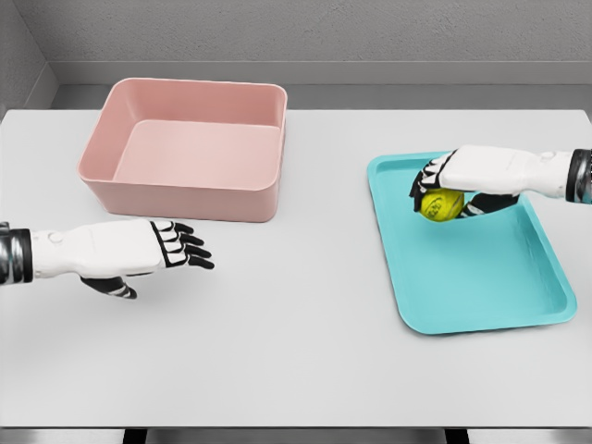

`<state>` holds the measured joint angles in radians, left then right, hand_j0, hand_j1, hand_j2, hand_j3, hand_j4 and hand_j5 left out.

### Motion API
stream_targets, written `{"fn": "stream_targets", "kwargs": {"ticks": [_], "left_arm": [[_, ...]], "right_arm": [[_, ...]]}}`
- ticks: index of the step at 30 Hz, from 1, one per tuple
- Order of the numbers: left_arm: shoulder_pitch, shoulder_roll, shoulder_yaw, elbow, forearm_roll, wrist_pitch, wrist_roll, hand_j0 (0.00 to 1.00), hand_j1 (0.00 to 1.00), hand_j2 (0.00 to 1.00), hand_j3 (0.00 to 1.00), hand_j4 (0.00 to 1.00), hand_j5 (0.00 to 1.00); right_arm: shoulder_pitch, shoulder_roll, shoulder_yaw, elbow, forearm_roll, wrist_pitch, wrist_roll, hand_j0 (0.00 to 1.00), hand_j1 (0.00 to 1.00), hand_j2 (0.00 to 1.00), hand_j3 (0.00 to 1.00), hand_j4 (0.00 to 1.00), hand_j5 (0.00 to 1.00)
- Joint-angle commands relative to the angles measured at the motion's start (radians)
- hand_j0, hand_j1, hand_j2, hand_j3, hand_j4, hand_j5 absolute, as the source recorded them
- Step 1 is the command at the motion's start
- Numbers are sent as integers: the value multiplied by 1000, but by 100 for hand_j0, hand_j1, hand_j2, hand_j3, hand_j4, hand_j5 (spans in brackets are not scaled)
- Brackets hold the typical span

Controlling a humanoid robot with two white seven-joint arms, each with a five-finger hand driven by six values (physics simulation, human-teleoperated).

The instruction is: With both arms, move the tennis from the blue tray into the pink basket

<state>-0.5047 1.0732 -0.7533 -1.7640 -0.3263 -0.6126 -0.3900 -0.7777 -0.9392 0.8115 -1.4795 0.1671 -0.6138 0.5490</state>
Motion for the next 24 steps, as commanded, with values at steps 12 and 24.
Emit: {"fn": "stream_targets", "kwargs": {"ticks": [12,24], "left_arm": [[-5,19,6,0,7,2,2,100,100,100,100,100,100],[-5,17,6,0,7,2,2,100,100,100,100,100,100]], "right_arm": [[-20,131,46,-48,-8,3,5,56,56,56,56,56,56],[-44,229,152,-45,-6,3,6,56,56,56,56,56,56]]}}
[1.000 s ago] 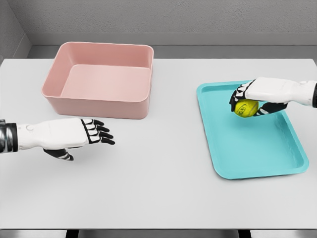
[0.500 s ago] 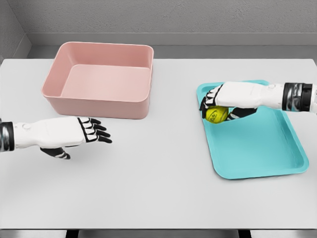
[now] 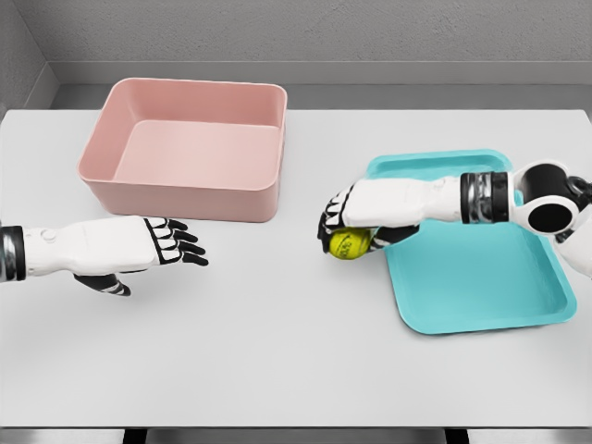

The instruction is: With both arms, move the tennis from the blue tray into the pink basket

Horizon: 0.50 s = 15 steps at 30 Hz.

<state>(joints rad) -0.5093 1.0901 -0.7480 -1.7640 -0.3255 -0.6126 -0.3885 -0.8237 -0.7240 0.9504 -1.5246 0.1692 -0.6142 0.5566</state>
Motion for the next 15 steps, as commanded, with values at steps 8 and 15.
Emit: {"fn": "stream_targets", "kwargs": {"ticks": [8,15], "left_arm": [[-3,2,4,0,8,2,-3,100,100,100,100,100,100],[-9,-10,-2,0,39,2,-16,100,100,100,100,100,100]], "right_arm": [[0,60,62,20,-7,3,9,56,56,56,56,56,56],[2,98,76,64,0,3,11,56,56,56,56,56,56]]}}
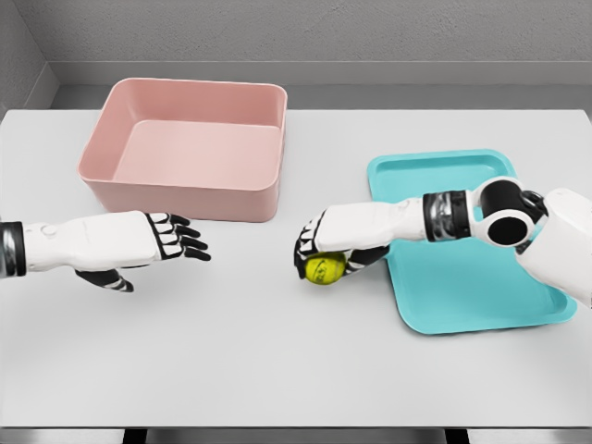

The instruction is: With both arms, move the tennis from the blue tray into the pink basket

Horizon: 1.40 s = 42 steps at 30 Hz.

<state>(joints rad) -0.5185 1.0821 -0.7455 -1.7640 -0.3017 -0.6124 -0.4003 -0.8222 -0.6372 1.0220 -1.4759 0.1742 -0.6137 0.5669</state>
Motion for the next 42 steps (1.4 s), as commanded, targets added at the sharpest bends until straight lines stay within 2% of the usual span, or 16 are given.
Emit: {"fn": "stream_targets", "kwargs": {"ticks": [1,2,3,18,20,21,22,28,33,35,37,39,42], "left_arm": [[-2,-4,-6,0,15,2,-61,100,100,100,100,100,100],[-2,-13,-6,0,15,2,-123,100,100,100,100,100,100],[-2,-24,-6,0,15,2,-140,100,100,100,100,100,100],[-18,-34,-2,0,4,2,-152,100,100,100,100,100,100],[-31,-51,-3,0,-5,2,-152,100,100,100,100,100,100],[-32,-56,-5,0,-14,2,-152,100,100,100,100,100,100],[-37,-57,-5,0,-14,2,-152,100,100,100,100,100,100],[-69,-103,-8,14,-11,2,-152,100,100,100,100,100,100],[-61,-99,-6,14,-5,2,-152,100,100,100,100,100,100],[-63,-102,-8,14,-1,2,-152,100,100,100,100,100,100],[-60,-102,-11,11,50,2,-153,100,100,100,100,100,100],[-63,-105,-11,9,75,2,-152,100,100,100,100,100,100],[-71,-171,-11,12,67,2,-152,100,100,100,100,100,100]], "right_arm": [[-2,19,4,19,-4,3,1,56,56,56,56,56,56],[-2,28,6,32,-4,3,1,56,56,56,56,56,56],[-2,33,7,45,-4,3,5,56,56,56,56,56,56],[-12,62,21,81,7,3,11,58,58,58,58,58,58],[-14,65,21,86,7,3,11,67,67,67,67,67,67],[-14,65,21,88,7,3,10,80,80,80,80,80,80],[-14,65,21,88,5,3,8,100,100,100,100,100,100],[-14,65,21,88,5,3,8,100,100,100,100,100,100],[-20,60,20,86,7,3,7,100,100,100,100,100,100],[-38,50,18,86,5,3,1,100,100,100,100,100,100],[-69,5,10,86,5,3,-1,100,100,100,100,100,100],[-95,-61,7,86,5,3,-1,100,100,100,100,100,100],[-132,-177,4,89,7,3,10,100,100,100,100,100,100]]}}
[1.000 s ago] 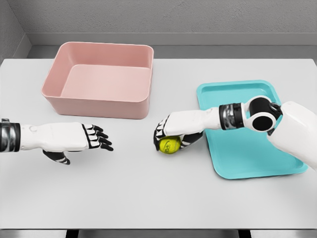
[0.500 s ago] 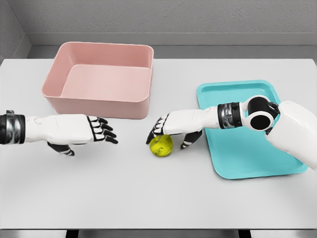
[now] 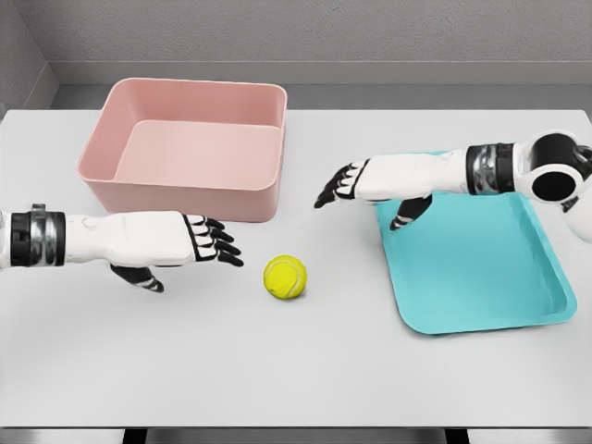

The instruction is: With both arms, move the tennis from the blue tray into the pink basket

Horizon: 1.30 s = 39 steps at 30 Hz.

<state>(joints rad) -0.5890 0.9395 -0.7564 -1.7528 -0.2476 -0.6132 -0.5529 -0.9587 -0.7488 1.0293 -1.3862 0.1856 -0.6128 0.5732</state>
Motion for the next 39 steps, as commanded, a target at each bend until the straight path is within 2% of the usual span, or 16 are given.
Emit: {"fn": "stream_targets", "kwargs": {"ticks": [1,3,5,6,9,11,14,17,18,20,21,23,27,31,37,39], "left_arm": [[0,-31,0,-1,13,2,-1,100,100,100,100,100,100],[-11,-76,-1,1,-1,2,-2,100,100,100,100,100,100],[-37,-82,-46,-1,-5,2,-58,100,100,100,100,100,100],[-54,-82,-60,-4,-5,2,-58,100,100,100,100,100,100],[-103,-80,-60,-10,7,2,-58,100,100,100,100,100,100],[-143,-82,-63,-11,36,2,-58,100,100,100,100,100,100],[-172,-131,-66,-10,57,2,-58,100,100,100,100,100,100],[-201,-229,-139,-2,57,2,-58,100,100,100,100,100,100],[-210,-245,-143,-1,57,2,-58,100,100,100,100,100,100],[-210,-255,-146,22,56,7,-58,100,100,100,100,100,100],[-207,-252,-146,32,56,67,-58,100,100,100,100,100,100],[-209,-251,-146,36,59,99,-58,100,100,100,100,100,100],[-210,-251,-155,70,114,297,-58,100,100,100,100,100,100],[-210,-248,-187,87,87,297,-58,100,100,100,100,100,100],[-198,-240,-190,41,76,285,-58,100,100,100,100,100,100],[-198,-242,-230,39,73,285,-58,100,100,100,100,100,100]], "right_arm": [[2,-98,-20,12,-5,2,1,100,100,100,100,100,100],[25,-121,-87,38,-8,2,-12,100,100,100,100,100,100],[25,-121,-90,75,-8,2,-12,100,100,100,100,100,100],[25,-119,-110,111,-8,2,-12,100,100,100,100,100,100],[25,-123,-121,154,-8,2,-12,100,100,100,100,100,100],[25,-121,-121,208,-8,2,-12,100,100,100,100,100,100],[43,-119,-126,210,-8,2,-10,100,100,100,100,100,100],[60,-118,-155,213,-9,2,-12,100,100,100,100,100,100],[60,-118,-155,213,-9,2,-10,100,100,100,100,100,100],[58,-119,-155,213,-9,2,-10,100,100,100,100,100,100],[58,-119,-153,213,-9,2,-12,100,100,100,100,100,100],[58,-119,-155,213,-9,2,-10,100,100,100,100,100,100],[58,-118,-167,213,-11,2,-10,100,100,100,100,100,100],[57,-124,-173,213,-11,2,-10,100,100,100,100,100,100],[48,-139,-173,211,-12,2,-12,100,100,100,100,100,100],[46,-138,-173,211,-12,2,-10,100,100,100,100,100,100]]}}
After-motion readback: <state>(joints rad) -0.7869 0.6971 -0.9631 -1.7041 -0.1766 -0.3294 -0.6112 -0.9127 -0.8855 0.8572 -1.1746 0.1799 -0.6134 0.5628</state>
